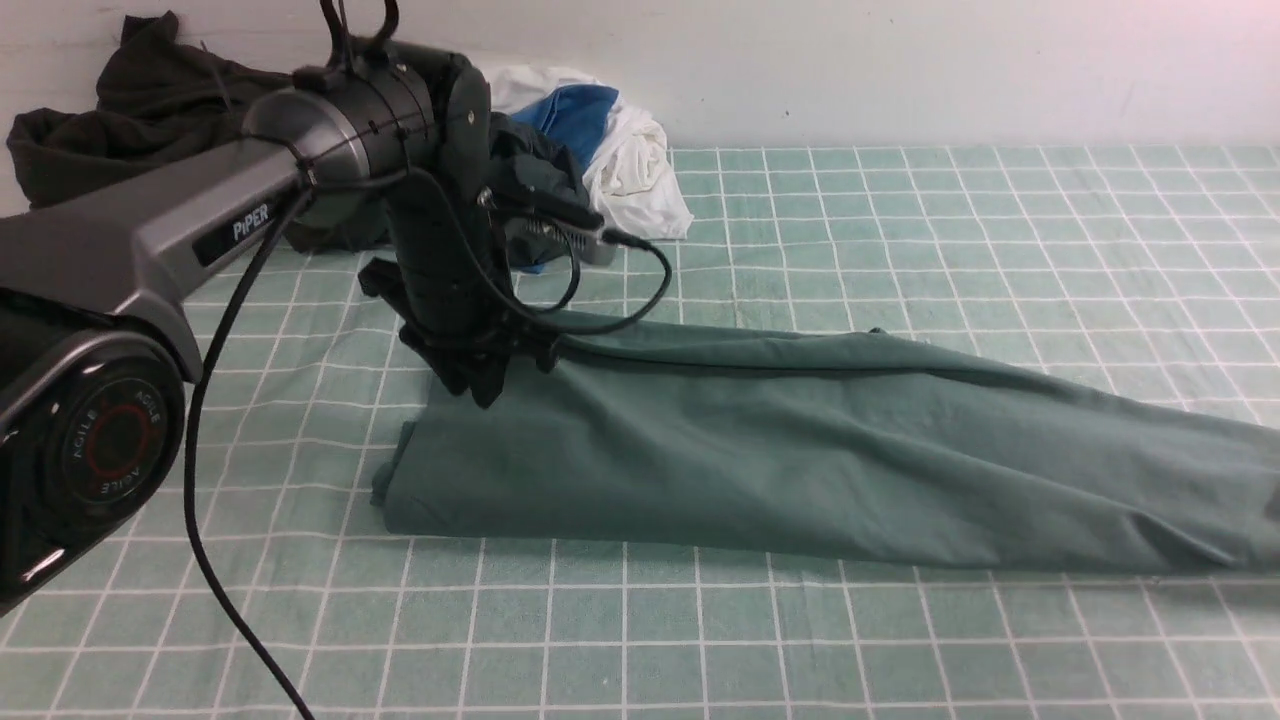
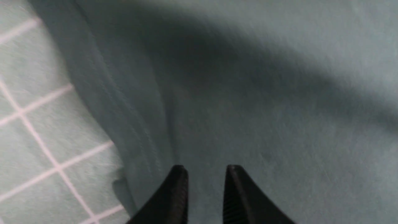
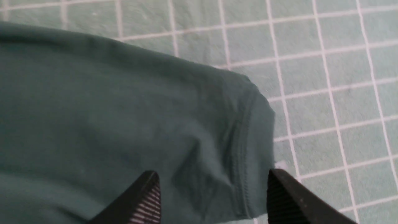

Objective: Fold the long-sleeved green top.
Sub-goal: Use both arms to drag the lower edge of the fabric forward and fold it over the upper edge

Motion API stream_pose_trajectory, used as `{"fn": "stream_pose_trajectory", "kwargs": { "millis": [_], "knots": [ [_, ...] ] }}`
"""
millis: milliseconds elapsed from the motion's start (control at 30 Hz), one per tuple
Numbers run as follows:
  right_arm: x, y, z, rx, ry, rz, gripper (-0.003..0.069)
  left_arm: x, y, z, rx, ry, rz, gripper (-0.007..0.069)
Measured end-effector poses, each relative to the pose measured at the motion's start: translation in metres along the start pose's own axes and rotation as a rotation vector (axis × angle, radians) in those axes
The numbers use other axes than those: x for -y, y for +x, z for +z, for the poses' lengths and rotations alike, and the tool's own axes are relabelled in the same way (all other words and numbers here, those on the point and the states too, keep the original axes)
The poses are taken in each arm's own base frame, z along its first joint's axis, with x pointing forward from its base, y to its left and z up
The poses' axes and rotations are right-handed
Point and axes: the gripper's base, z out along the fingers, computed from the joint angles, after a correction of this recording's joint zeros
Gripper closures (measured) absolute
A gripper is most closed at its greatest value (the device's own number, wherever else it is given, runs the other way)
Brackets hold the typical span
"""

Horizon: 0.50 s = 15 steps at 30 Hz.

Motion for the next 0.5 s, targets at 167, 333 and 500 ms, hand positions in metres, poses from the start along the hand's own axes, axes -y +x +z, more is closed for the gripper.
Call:
{"fn": "stream_pose_trajectory", "kwargs": {
  "millis": [167, 333, 500],
  "knots": [
    [0.019, 0.012, 0.036, -0.087, 0.018, 0.094, 0.0130, 0.001, 0.012, 0.023, -0.035, -0.005, 0.007, 0.0622],
    [0.020, 0.020, 0.080, -0.196, 0.016, 0.123, 0.0099, 0.000, 0.013, 0.023, -0.028, -0.006, 0.006, 0.0628],
    [0.015, 0.025, 0.105, -0.240, -0.016, 0.166, 0.0099, 0.000, 0.013, 0.024, -0.029, -0.006, 0.006, 0.0628]
  ]
}}
